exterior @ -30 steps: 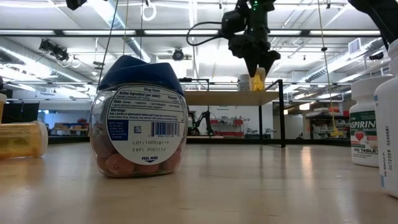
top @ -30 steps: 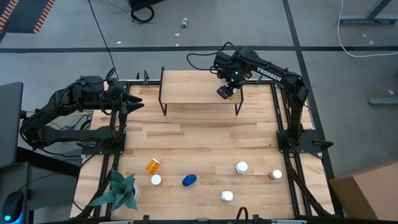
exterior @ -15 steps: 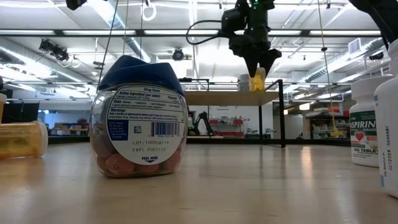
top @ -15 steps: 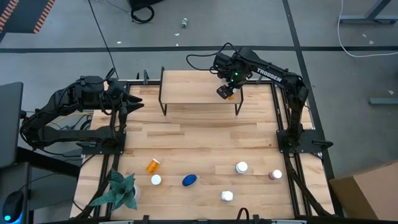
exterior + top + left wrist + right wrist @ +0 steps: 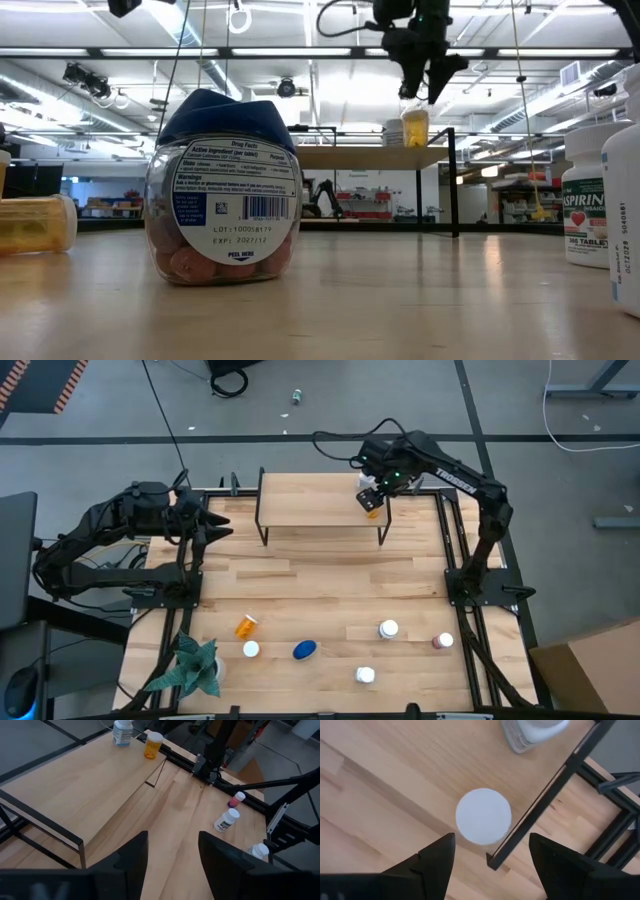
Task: Pick and place medicine bottles onto shelf by color
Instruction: Put the top orange pill bottle on the shelf
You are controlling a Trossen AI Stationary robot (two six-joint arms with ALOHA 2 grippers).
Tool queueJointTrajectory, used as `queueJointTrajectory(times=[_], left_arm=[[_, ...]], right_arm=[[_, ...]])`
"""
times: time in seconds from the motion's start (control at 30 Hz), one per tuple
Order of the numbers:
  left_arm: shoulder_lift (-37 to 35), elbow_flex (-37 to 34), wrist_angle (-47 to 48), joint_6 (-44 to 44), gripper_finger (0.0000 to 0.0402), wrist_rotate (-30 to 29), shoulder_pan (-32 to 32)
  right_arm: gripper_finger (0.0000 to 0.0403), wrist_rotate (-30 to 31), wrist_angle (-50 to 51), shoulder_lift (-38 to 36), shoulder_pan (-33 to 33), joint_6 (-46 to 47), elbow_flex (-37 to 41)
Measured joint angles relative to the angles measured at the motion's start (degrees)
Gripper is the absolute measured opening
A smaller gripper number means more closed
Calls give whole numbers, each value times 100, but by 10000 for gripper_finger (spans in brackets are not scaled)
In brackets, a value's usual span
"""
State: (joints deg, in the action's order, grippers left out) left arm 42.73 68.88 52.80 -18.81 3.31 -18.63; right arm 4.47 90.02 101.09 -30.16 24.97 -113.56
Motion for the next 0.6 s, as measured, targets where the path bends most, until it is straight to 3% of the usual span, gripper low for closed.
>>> queueJointTrajectory(times=[0.37, 0.5, 0.6], left_arm=[[3, 0, 2, 196, 180, -2, 0], [3, 0, 2, 158, 182, -2, 1], [3, 0, 2, 149, 181, -2, 0]], right_arm=[[247, -23, -182, -73, 7, 13, -2], [211, -24, -526, -65, 42, -146, 13], [162, -63, -494, -65, 71, -244, 13]])
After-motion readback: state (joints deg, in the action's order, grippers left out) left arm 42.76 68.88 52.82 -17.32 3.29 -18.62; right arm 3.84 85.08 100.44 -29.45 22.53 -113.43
